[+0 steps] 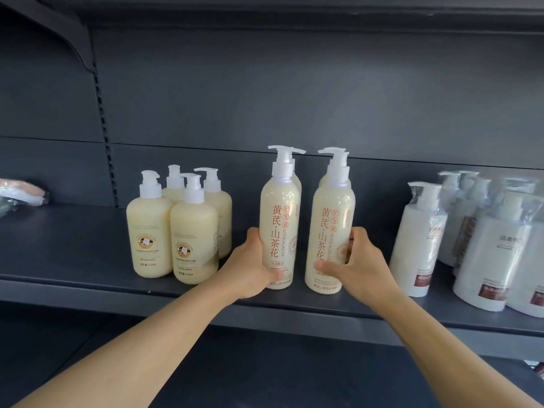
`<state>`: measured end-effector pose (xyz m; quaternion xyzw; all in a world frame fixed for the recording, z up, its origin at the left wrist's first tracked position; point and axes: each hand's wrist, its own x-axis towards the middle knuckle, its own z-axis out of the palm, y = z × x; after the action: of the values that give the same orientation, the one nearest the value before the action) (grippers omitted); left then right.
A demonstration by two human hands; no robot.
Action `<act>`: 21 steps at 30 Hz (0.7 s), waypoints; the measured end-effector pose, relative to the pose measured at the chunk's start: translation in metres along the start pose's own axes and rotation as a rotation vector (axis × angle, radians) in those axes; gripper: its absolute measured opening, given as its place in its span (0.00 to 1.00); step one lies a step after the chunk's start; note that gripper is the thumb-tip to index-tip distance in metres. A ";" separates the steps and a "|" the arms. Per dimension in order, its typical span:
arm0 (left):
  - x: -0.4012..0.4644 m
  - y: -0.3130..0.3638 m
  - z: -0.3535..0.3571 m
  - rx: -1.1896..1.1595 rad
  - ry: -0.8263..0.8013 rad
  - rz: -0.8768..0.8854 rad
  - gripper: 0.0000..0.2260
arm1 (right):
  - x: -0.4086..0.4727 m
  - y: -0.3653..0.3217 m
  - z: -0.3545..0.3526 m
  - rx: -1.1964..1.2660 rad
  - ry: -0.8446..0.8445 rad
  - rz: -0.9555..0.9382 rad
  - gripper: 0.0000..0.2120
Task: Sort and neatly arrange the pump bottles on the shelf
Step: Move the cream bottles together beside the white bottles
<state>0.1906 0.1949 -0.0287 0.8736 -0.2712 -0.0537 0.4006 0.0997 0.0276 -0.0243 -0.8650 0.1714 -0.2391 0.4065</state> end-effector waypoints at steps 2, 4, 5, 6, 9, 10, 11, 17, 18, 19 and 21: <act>0.000 0.001 0.000 -0.004 0.000 -0.007 0.29 | -0.002 -0.003 0.004 0.022 -0.010 -0.017 0.31; -0.001 0.001 0.000 -0.011 -0.002 -0.009 0.29 | -0.004 -0.004 0.007 0.032 -0.023 -0.028 0.32; -0.001 0.001 0.000 -0.015 -0.002 -0.008 0.29 | -0.005 -0.004 0.007 0.032 -0.032 -0.030 0.32; -0.001 0.002 0.000 -0.017 -0.003 -0.008 0.29 | -0.005 -0.004 0.007 0.033 -0.042 -0.030 0.32; -0.001 0.002 0.000 -0.017 -0.005 -0.011 0.29 | -0.007 -0.005 0.004 0.020 -0.072 -0.023 0.32; 0.000 0.002 0.000 -0.015 -0.005 -0.012 0.29 | -0.007 -0.006 0.003 0.008 -0.079 -0.021 0.32; 0.000 0.002 0.000 -0.013 -0.006 -0.014 0.30 | -0.008 -0.006 0.003 -0.003 -0.085 -0.019 0.32; 0.001 0.002 0.000 0.012 -0.010 -0.026 0.29 | -0.008 -0.005 0.002 -0.018 -0.088 -0.051 0.32; 0.001 0.003 0.000 0.014 -0.015 -0.030 0.29 | -0.009 -0.005 0.001 -0.019 -0.097 -0.051 0.32; 0.000 0.005 -0.001 0.014 -0.022 -0.032 0.30 | -0.009 -0.006 -0.001 -0.025 -0.116 -0.052 0.33; 0.000 0.012 -0.008 -0.004 -0.016 -0.014 0.34 | -0.008 -0.010 -0.010 -0.045 -0.156 -0.062 0.33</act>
<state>0.1878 0.1936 -0.0148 0.8743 -0.2680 -0.0642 0.3995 0.0887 0.0311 -0.0130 -0.8948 0.1177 -0.1794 0.3916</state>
